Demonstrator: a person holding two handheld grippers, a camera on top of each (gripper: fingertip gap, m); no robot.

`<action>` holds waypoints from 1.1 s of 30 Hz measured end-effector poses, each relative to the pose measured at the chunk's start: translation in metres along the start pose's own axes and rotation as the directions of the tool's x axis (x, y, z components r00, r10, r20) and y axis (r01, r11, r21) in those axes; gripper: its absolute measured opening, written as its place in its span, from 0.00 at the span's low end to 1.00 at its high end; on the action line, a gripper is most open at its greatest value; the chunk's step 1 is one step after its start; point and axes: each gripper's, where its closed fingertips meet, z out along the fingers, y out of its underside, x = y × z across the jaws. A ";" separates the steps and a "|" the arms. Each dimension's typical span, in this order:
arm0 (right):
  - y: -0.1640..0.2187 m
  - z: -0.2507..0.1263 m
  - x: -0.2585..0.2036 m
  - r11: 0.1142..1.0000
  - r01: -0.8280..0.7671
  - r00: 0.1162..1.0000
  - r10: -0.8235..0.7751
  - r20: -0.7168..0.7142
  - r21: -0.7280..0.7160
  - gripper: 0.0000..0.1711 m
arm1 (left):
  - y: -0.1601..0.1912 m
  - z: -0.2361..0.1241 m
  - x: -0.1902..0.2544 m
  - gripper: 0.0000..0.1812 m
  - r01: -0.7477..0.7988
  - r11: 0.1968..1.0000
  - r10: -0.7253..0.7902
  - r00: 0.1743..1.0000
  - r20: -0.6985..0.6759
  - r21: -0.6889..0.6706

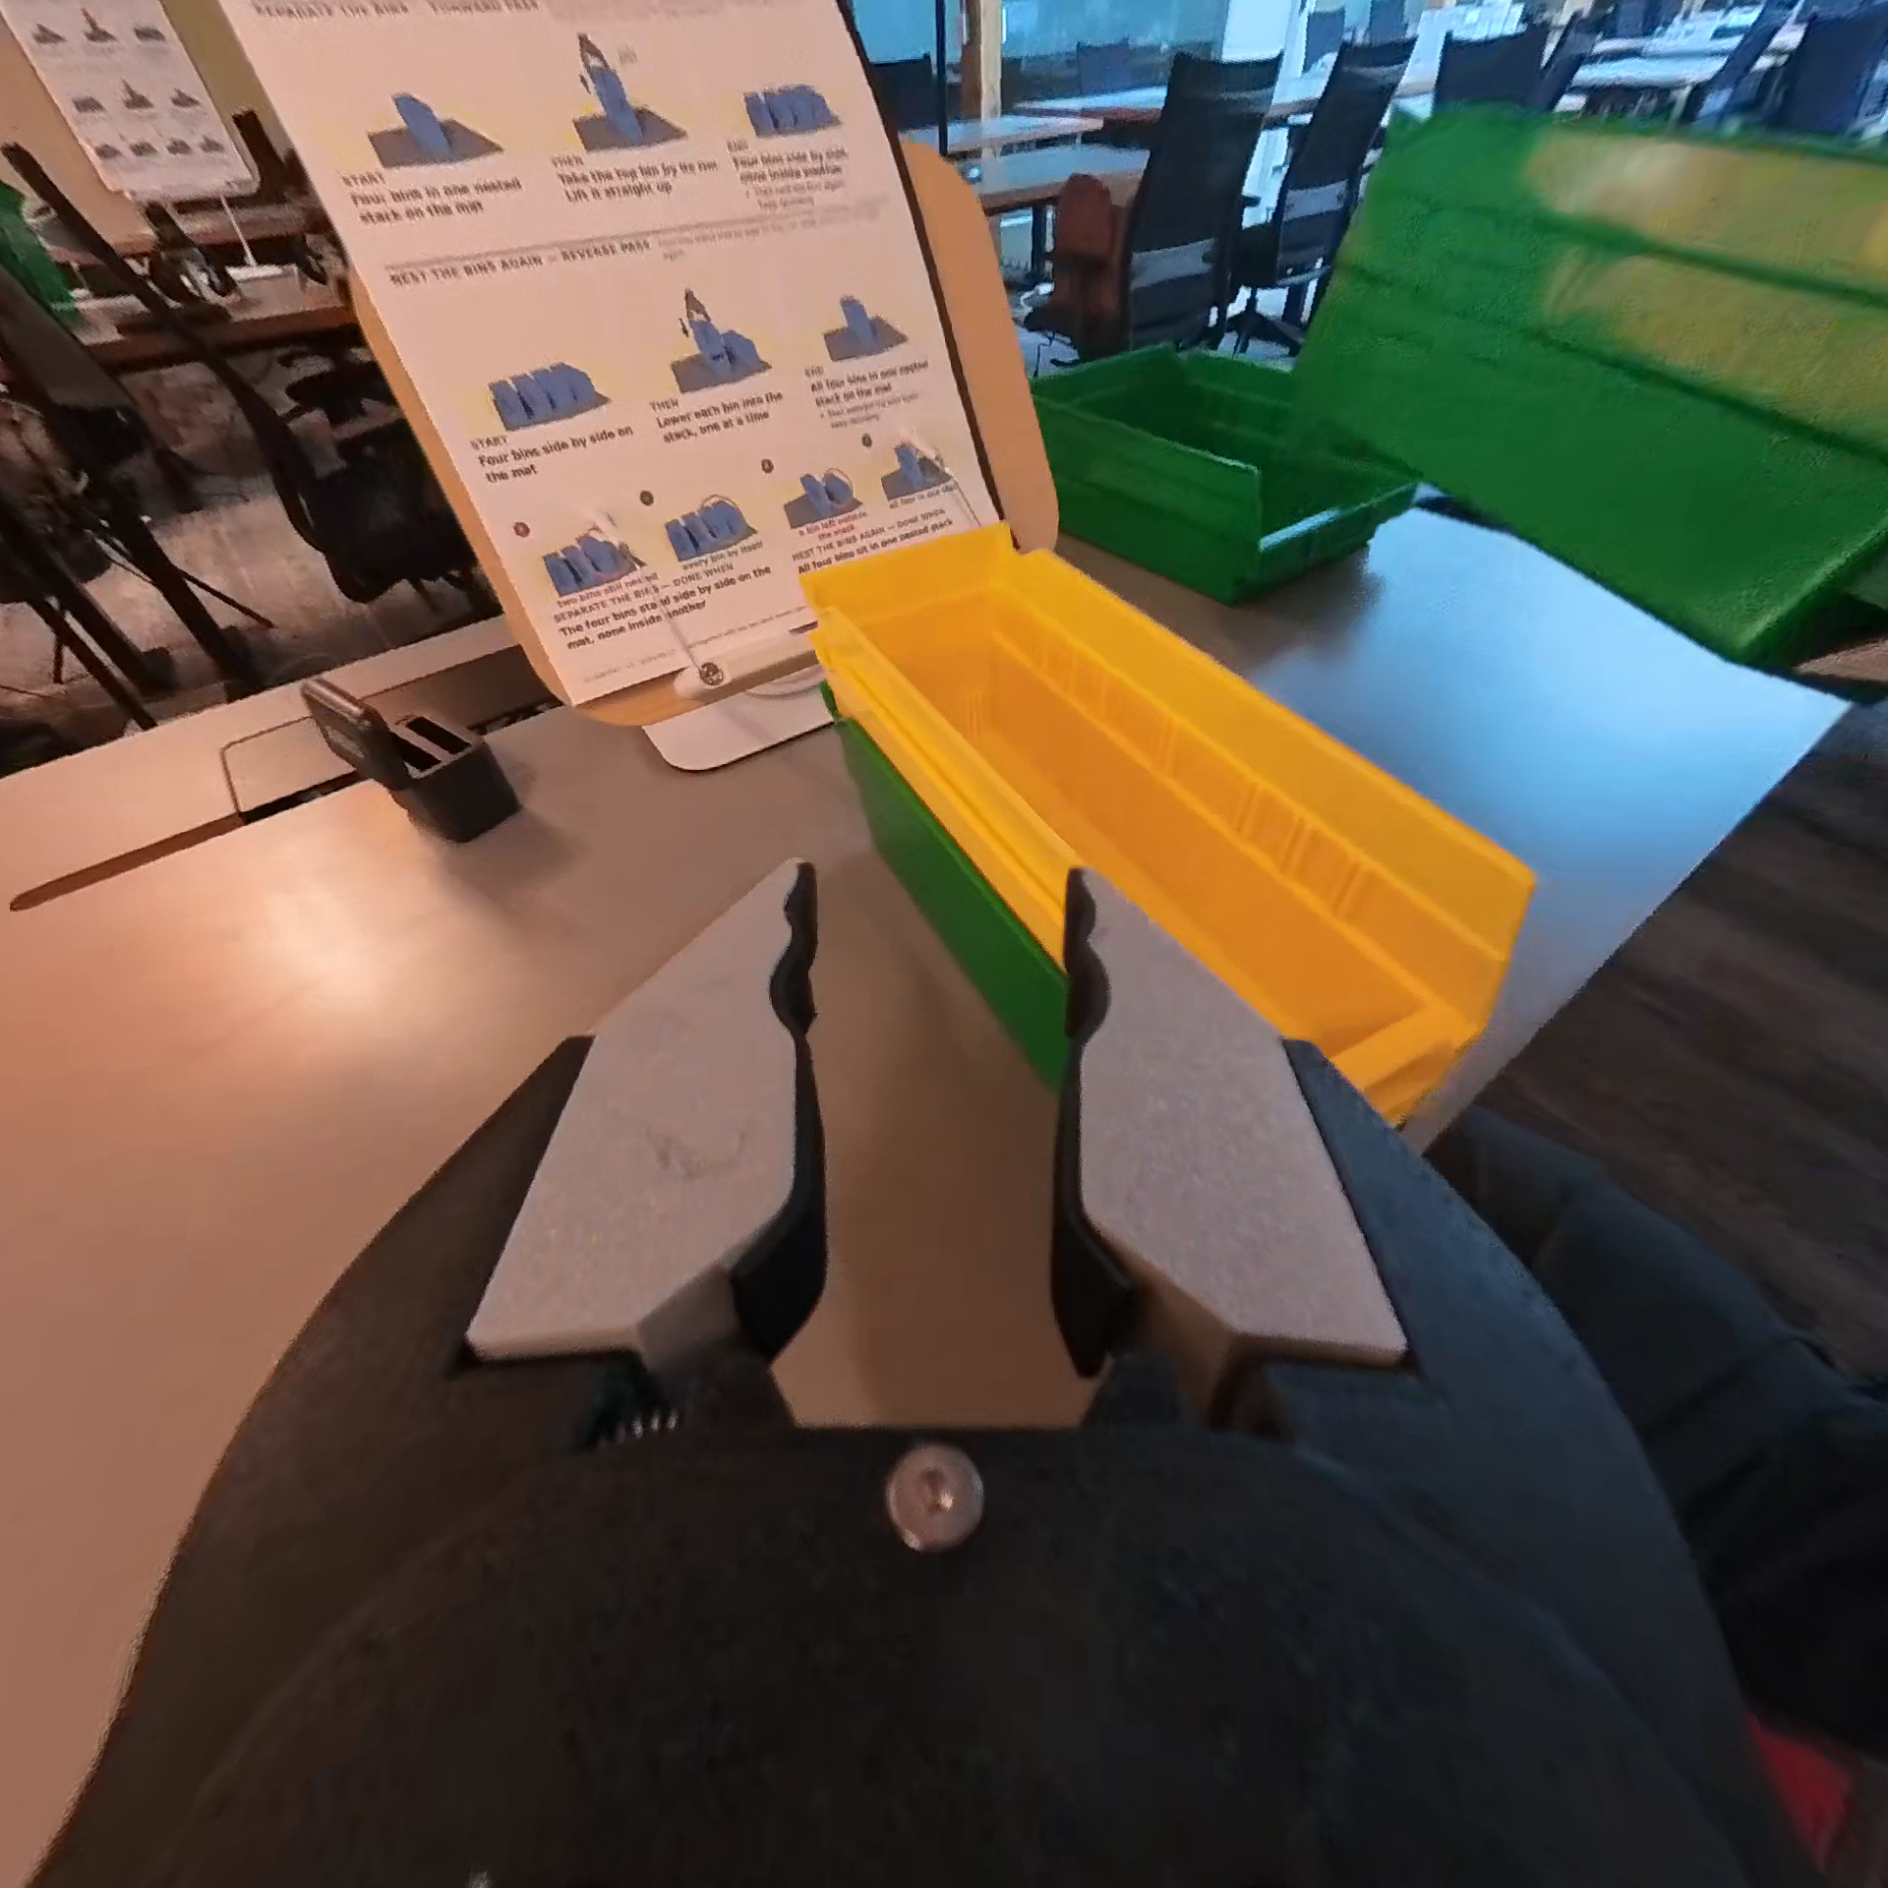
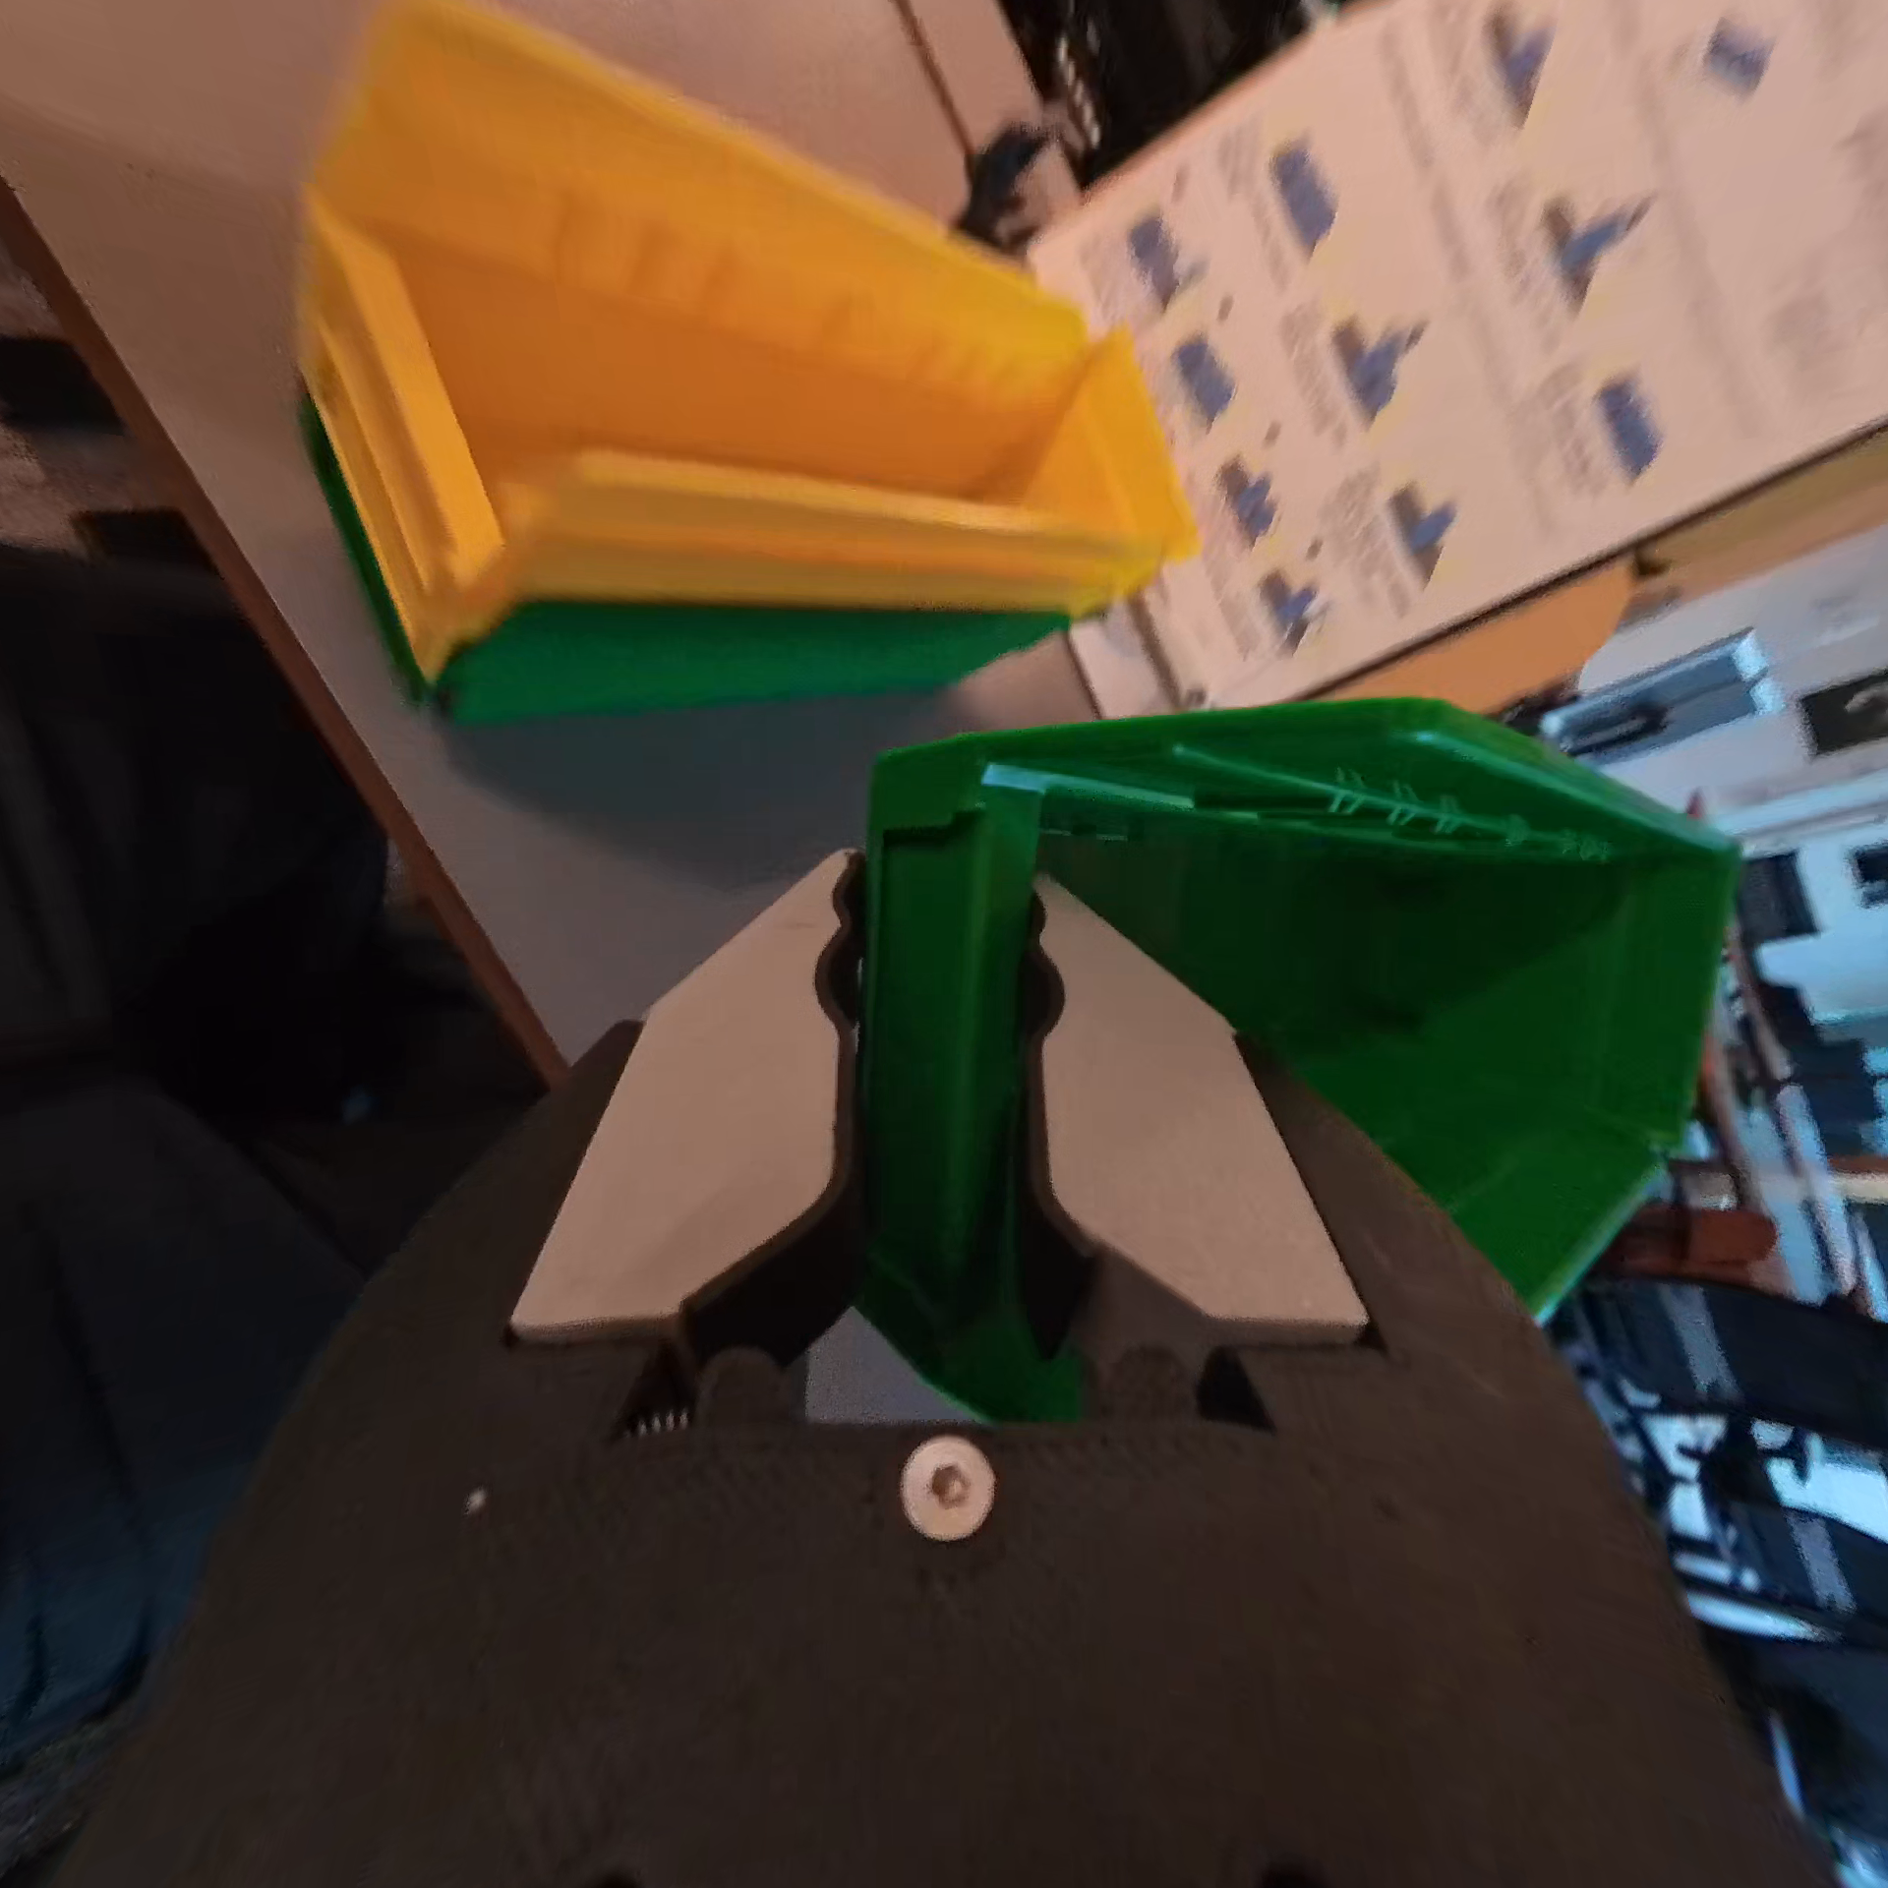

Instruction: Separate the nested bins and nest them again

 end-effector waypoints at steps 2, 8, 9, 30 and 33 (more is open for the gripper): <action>-0.035 -0.010 -0.001 0.997 0.043 0.999 -0.043 -0.011 0.056 0.15 | -0.002 -0.005 0.000 0.25 0.000 1.000 0.000 1.000 0.000 0.012; -0.123 -0.006 -0.023 0.979 0.157 0.987 -0.158 -0.009 0.126 0.15 | -0.016 -0.018 -0.010 0.26 0.033 0.996 -0.035 0.999 0.027 0.088; -0.132 0.000 -0.030 0.978 0.168 0.985 -0.170 0.003 0.126 0.15 | -0.018 -0.021 -0.013 0.26 0.042 0.994 -0.046 0.999 0.030 0.104; -0.111 0.104 -0.103 0.960 0.174 0.977 -0.140 0.162 -0.219 0.16 | -0.015 -0.021 -0.028 0.26 0.001 0.996 -0.009 0.995 0.096 0.085; -0.111 0.115 -0.109 0.952 0.225 0.967 -0.192 0.166 -0.207 0.15 | -0.014 -0.021 -0.027 0.26 -0.014 0.997 0.005 0.994 0.106 0.079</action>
